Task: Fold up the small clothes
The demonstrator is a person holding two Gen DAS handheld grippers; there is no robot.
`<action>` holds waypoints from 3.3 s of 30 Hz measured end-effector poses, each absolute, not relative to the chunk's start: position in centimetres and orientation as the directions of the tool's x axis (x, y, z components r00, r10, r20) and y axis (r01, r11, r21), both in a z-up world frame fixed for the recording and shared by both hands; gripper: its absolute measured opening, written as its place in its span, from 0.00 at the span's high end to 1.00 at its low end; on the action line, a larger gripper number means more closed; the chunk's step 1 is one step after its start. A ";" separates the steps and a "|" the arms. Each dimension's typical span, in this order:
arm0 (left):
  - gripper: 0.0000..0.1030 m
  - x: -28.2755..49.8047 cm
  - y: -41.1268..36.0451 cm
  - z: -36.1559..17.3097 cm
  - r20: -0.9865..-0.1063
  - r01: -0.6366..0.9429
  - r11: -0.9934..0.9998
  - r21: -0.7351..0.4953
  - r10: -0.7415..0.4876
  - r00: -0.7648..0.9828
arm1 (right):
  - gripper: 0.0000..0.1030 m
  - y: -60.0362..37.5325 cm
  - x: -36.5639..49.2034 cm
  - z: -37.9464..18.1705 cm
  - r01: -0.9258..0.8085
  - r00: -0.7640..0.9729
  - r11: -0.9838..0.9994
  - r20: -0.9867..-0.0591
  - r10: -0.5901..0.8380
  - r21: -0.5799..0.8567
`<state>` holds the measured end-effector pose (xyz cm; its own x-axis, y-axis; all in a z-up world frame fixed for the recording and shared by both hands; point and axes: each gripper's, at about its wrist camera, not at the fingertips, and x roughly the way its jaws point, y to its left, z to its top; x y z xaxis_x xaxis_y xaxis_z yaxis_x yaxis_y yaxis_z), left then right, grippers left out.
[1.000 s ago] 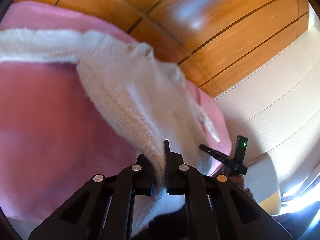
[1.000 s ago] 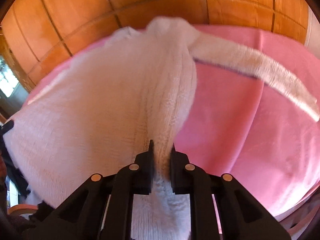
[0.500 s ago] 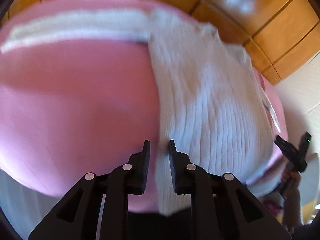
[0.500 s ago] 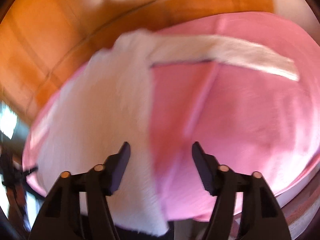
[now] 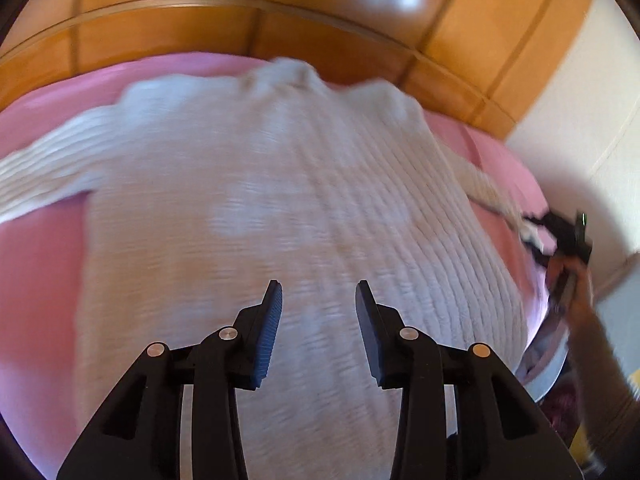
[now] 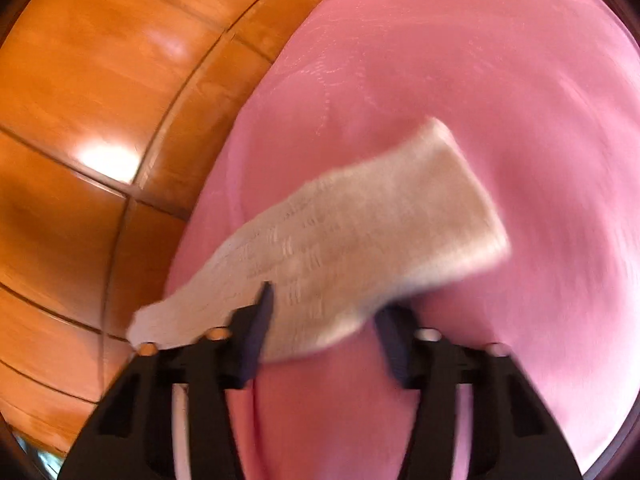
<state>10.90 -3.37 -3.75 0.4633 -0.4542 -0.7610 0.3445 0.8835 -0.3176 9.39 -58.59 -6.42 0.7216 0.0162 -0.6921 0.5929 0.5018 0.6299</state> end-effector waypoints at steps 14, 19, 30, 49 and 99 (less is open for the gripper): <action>0.61 12.9 -6.2 -7.4 -0.829 0.379 0.899 -0.218 -0.376 0.414 | 0.93 -63.2 13.6 -1.0 0.682 0.603 0.673 -0.742 -0.294 0.287; 0.61 12.7 -6.5 -7.4 -0.825 0.382 0.899 -0.215 -0.377 0.422 | 0.50 -61.0 12.6 -1.5 0.655 0.618 0.685 -0.747 -0.244 0.319; 0.61 11.6 -4.4 -6.6 -0.792 0.347 0.901 -0.261 -0.405 0.457 | 0.42 -44.9 14.8 -3.0 0.166 0.661 0.753 -0.638 0.395 0.637; 0.46 8.6 3.1 -5.4 -0.753 0.198 0.950 -0.241 -0.312 0.579 | 0.65 -41.2 12.1 -5.5 0.182 0.613 0.803 -0.704 0.358 0.567; 0.31 17.3 5.3 -5.3 -0.654 0.118 0.817 -0.564 -0.529 0.541 | 0.29 -24.7 25.1 1.4 -0.098 0.644 0.868 -0.634 0.428 0.487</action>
<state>17.31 5.27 -5.27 0.5408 -0.5291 -0.6539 0.1184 0.8175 -0.5636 25.11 -24.75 1.36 0.6443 0.4282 -0.6336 -0.0982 0.8681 0.4867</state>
